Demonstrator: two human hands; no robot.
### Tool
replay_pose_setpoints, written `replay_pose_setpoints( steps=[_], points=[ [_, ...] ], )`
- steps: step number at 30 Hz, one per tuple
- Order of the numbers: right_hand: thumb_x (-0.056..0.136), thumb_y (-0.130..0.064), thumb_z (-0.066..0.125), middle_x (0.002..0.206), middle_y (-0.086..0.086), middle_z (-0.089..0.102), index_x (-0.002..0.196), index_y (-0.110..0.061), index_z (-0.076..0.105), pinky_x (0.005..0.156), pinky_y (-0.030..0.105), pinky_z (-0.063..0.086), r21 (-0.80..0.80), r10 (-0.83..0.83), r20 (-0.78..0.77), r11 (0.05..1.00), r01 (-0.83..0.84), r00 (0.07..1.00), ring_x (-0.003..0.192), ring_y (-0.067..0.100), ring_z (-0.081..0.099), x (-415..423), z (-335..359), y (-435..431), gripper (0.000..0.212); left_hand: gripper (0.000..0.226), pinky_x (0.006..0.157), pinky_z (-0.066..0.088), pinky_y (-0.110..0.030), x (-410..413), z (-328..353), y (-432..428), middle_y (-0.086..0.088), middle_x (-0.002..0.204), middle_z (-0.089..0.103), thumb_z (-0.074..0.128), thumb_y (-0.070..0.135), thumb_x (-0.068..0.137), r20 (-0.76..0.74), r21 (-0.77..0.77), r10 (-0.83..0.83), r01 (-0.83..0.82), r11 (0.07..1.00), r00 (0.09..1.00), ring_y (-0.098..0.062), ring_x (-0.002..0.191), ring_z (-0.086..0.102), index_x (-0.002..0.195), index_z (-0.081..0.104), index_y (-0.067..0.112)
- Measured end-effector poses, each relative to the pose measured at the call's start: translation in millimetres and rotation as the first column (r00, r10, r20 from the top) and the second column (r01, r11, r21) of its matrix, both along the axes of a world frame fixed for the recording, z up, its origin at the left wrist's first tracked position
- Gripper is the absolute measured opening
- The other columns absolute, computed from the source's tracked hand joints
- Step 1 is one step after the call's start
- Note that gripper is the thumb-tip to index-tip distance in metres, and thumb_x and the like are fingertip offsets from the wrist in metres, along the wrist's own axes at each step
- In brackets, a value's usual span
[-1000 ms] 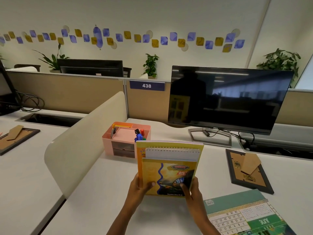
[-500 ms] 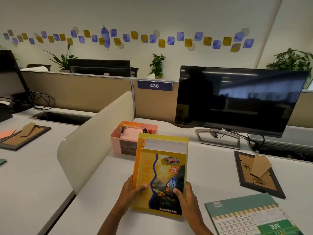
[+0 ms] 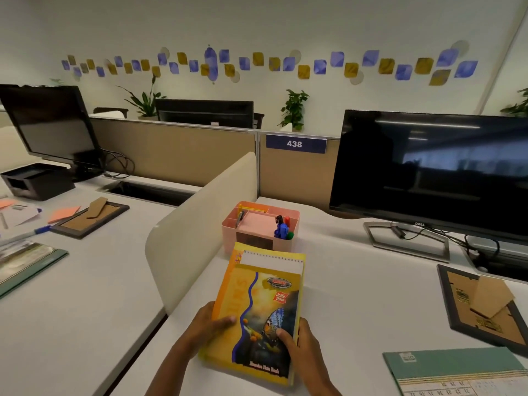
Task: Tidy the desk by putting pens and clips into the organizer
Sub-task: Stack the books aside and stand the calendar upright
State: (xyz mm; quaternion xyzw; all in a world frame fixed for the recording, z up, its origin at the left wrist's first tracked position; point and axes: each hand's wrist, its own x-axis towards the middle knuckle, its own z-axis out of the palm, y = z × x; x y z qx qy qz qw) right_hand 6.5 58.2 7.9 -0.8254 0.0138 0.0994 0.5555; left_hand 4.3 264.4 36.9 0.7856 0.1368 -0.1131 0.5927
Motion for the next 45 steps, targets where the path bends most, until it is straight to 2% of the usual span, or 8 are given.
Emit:
replay_pose_setpoints(
  steps=[4, 7, 9, 15, 23, 31, 39, 45],
  points=[
    [0.086, -0.027, 0.058, 0.126, 0.009, 0.055, 0.123, -0.009, 0.042, 0.083, 0.022, 0.045, -0.045, 0.033, -0.020, 0.998, -0.033, 0.999, 0.109, 0.021, 0.055, 3, -3, 19, 0.044, 0.108, 0.055, 0.051, -0.016, 2, 1, 16, 0.003, 0.087, 0.062, 0.068, 0.080, 0.004, -0.034, 0.112, 0.001, 0.002, 0.994, 0.999, -0.011, 0.074, 0.061, 0.091, 0.051, 0.019],
    [0.083, -0.035, 0.062, 0.120, 0.008, 0.057, 0.119, -0.010, 0.048, 0.077, 0.020, 0.038, -0.113, 0.034, 0.012, 0.993, -0.033, 0.999, 0.110, 0.021, 0.054, 5, -8, 31, 0.046, 0.088, 0.079, 0.053, -0.035, 11, -6, 31, -0.013, 0.106, 0.062, 0.071, 0.056, 0.038, -0.073, 0.251, 0.064, -0.044, 0.967, 0.995, -0.023, 0.087, 0.060, 0.106, 0.055, 0.004],
    [0.085, -0.039, 0.056, 0.120, 0.011, 0.053, 0.118, -0.009, 0.047, 0.082, 0.024, 0.041, -0.200, 0.053, 0.030, 0.979, -0.046, 0.998, 0.109, 0.022, 0.051, 9, -10, 39, 0.045, 0.084, 0.082, 0.047, -0.034, 18, -11, 37, -0.015, 0.117, 0.058, 0.063, 0.049, 0.050, -0.112, 0.354, 0.096, -0.051, 0.934, 0.989, -0.028, 0.102, 0.058, 0.118, 0.050, 0.002],
    [0.091, -0.037, 0.047, 0.099, 0.005, 0.035, 0.114, -0.007, 0.047, 0.087, 0.026, 0.041, -0.320, 0.075, 0.075, 0.946, -0.048, 0.994, 0.106, 0.026, 0.052, 15, -5, 55, 0.038, 0.050, 0.098, 0.036, -0.027, 26, 6, 24, -0.016, 0.135, 0.033, 0.044, 0.040, 0.094, -0.136, 0.745, 0.124, 0.019, 0.667, 0.983, -0.028, 0.124, 0.040, 0.127, 0.039, 0.002],
    [0.092, -0.032, 0.047, 0.098, 0.002, 0.034, 0.116, -0.012, 0.050, 0.088, 0.022, 0.041, -0.282, 0.084, 0.117, 0.958, -0.048, 0.990, 0.105, 0.021, 0.052, 21, -8, 66, 0.031, 0.046, 0.096, 0.040, -0.031, 37, -4, 21, -0.015, 0.132, 0.033, 0.040, 0.038, 0.096, -0.108, 0.819, 0.120, 0.020, 0.573, 0.987, -0.027, 0.122, 0.038, 0.126, 0.040, 0.002],
    [0.087, -0.031, 0.056, 0.080, -0.008, 0.034, 0.102, -0.023, 0.050, 0.063, 0.007, 0.035, -0.223, 0.100, 0.160, 0.973, -0.062, 0.982, 0.080, 0.011, 0.045, 19, -15, 63, 0.018, 0.045, 0.093, 0.043, -0.031, 39, -7, 28, -0.013, 0.128, 0.038, 0.040, 0.040, 0.096, -0.042, 0.855, 0.096, -0.014, 0.518, 0.994, -0.026, 0.119, 0.042, 0.123, 0.044, 0.004],
    [0.085, -0.033, 0.058, 0.083, -0.006, 0.037, 0.116, -0.021, 0.050, 0.064, 0.005, 0.036, -0.206, 0.138, 0.143, 0.973, -0.107, 0.980, 0.076, 0.005, 0.044, 17, -16, 59, 0.034, 0.043, 0.091, 0.043, -0.030, 40, -14, 24, -0.013, 0.126, 0.041, 0.037, 0.037, 0.098, 0.035, 0.866, 0.106, -0.083, 0.493, 0.994, -0.026, 0.116, 0.045, 0.123, 0.045, 0.003],
    [0.087, -0.029, 0.055, 0.089, 0.000, 0.041, 0.077, -0.032, 0.041, 0.061, 0.002, 0.038, -0.179, 0.142, 0.080, 0.976, -0.126, 0.987, 0.069, 0.002, 0.044, 18, -16, 54, 0.017, 0.047, 0.088, 0.045, -0.037, 32, -20, 11, -0.020, 0.121, 0.051, 0.051, 0.033, 0.091, 0.110, 0.851, 0.158, -0.175, 0.496, 0.981, -0.032, 0.109, 0.053, 0.122, 0.046, -0.002]
  ],
)
